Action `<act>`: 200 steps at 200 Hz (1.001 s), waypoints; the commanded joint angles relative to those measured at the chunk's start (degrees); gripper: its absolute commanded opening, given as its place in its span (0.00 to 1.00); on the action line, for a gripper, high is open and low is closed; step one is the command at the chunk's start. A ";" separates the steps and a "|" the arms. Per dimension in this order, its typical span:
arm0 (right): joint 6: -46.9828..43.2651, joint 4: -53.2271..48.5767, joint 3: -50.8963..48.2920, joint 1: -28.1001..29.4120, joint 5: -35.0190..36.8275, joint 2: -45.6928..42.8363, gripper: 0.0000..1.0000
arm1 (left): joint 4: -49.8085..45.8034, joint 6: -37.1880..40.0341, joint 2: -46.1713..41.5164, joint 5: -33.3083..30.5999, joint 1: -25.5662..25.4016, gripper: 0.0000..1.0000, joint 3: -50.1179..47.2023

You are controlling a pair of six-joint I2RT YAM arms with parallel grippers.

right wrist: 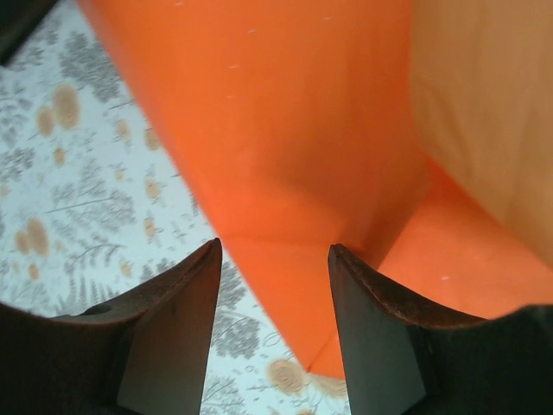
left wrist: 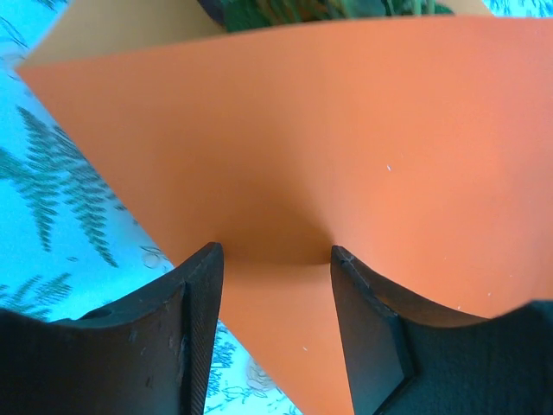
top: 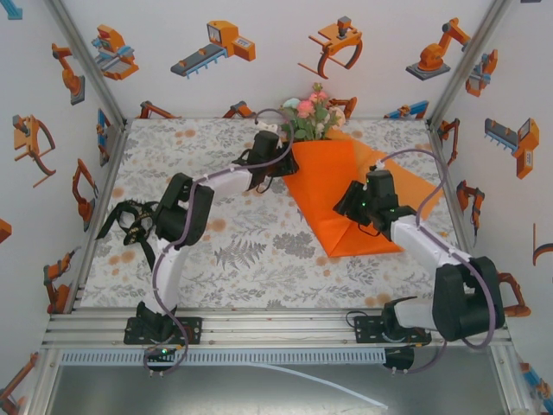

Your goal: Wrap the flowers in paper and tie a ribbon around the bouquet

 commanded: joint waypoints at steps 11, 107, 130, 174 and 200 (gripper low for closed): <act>-4.09 3.73 -0.57 -2.76 -4.30 6.45 0.51 | -3.19 2.28 2.86 1.37 2.81 0.52 6.22; 5.10 15.97 -10.24 -1.30 -10.94 11.97 0.47 | -8.77 0.58 8.67 1.98 6.53 0.52 10.81; 7.18 16.58 -10.69 1.76 -10.72 12.00 0.47 | -7.81 0.31 6.77 1.92 8.71 0.52 7.30; 13.02 18.55 -9.79 9.29 -7.80 11.64 0.47 | -3.66 0.27 1.10 1.89 13.56 0.52 -1.58; 15.13 19.02 -8.15 11.79 -7.08 10.95 0.47 | -1.43 0.58 -1.58 4.03 16.13 0.52 -4.17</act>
